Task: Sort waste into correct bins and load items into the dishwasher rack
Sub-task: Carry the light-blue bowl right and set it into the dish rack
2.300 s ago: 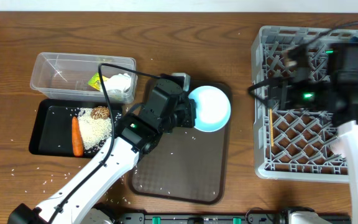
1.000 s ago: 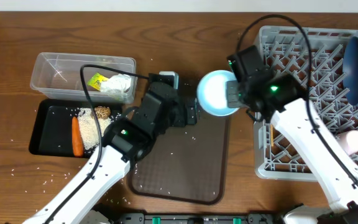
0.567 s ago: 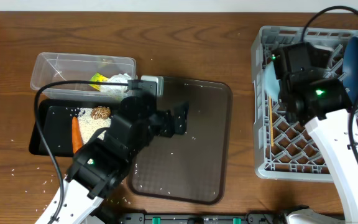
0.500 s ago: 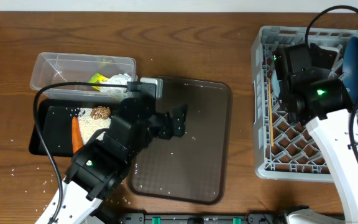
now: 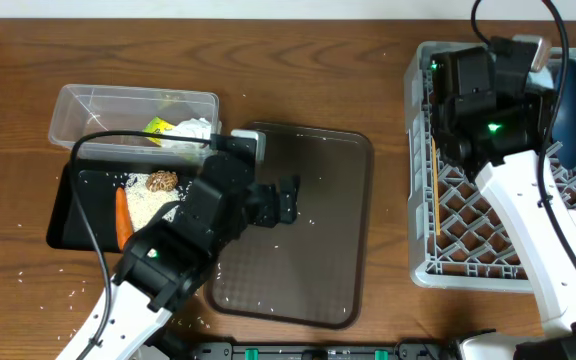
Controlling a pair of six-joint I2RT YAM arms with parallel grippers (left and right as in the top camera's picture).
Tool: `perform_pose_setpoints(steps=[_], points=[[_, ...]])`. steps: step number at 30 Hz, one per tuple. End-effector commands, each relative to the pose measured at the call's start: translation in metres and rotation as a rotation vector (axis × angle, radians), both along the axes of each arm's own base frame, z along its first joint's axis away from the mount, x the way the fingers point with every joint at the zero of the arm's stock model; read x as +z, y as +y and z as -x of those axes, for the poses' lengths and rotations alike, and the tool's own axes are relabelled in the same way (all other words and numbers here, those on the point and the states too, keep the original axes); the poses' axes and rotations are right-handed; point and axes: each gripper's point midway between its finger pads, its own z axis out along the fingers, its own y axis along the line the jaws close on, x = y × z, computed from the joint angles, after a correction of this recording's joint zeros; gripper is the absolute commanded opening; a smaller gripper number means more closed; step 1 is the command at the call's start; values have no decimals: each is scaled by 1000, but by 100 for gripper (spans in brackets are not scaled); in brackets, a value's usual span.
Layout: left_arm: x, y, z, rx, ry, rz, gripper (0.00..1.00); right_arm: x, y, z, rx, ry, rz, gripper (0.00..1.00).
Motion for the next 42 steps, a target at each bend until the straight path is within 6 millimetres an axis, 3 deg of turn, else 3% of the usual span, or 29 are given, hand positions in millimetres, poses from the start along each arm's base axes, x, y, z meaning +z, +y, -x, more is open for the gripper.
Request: perform_pose_setpoints(steps=[1, 8, 13, 32, 42], points=[[-4, 0, -4, -1, 5, -24, 98, 21, -3, 15, -63, 45, 139, 1], [-11, -1, -6, -2, 25, -38, 98, 2, 8, 6, -17, 82, 109, 1], [-13, -2, -6, -2, 31, -42, 98, -28, 10, -9, 13, 122, 29, 1], [-15, -1, -6, -2, 36, -46, 98, -111, -11, -37, -79, 354, 114, 1], [-15, -1, -6, -2, 36, -46, 98, -146, 2, -43, -26, 449, 76, 1]])
